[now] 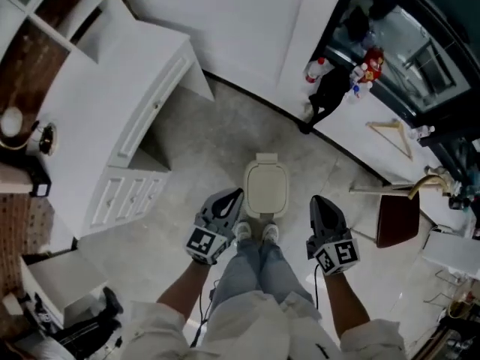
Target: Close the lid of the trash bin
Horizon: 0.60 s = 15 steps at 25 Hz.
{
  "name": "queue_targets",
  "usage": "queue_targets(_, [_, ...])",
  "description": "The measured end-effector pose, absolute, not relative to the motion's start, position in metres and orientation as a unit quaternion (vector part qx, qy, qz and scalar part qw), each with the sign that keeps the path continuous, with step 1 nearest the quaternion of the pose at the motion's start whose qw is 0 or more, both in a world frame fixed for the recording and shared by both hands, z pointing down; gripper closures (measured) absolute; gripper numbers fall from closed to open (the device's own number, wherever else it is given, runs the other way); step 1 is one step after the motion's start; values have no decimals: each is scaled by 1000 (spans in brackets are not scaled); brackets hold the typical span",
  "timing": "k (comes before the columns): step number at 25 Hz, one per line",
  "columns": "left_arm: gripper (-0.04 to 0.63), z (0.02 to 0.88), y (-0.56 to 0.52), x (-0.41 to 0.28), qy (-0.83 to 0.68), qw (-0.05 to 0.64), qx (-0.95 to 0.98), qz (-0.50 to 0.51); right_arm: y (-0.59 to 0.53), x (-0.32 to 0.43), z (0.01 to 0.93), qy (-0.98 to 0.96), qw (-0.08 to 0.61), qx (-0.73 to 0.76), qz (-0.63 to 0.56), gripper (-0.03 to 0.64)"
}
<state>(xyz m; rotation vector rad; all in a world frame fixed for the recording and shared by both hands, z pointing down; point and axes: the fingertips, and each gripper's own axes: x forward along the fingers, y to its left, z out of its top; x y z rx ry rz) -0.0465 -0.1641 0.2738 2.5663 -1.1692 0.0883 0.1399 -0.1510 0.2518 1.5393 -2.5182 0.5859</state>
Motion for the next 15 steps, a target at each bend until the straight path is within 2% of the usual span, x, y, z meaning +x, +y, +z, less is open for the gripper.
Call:
queue_targets(6, [569, 148, -147, -81, -454, 117, 883, -17, -122, 170, 136, -830, 25, 536, 152, 598])
queue_targets(15, [569, 30, -112, -123, -493, 22, 868, -57, -76, 216, 42, -804, -39, 586, 91, 598])
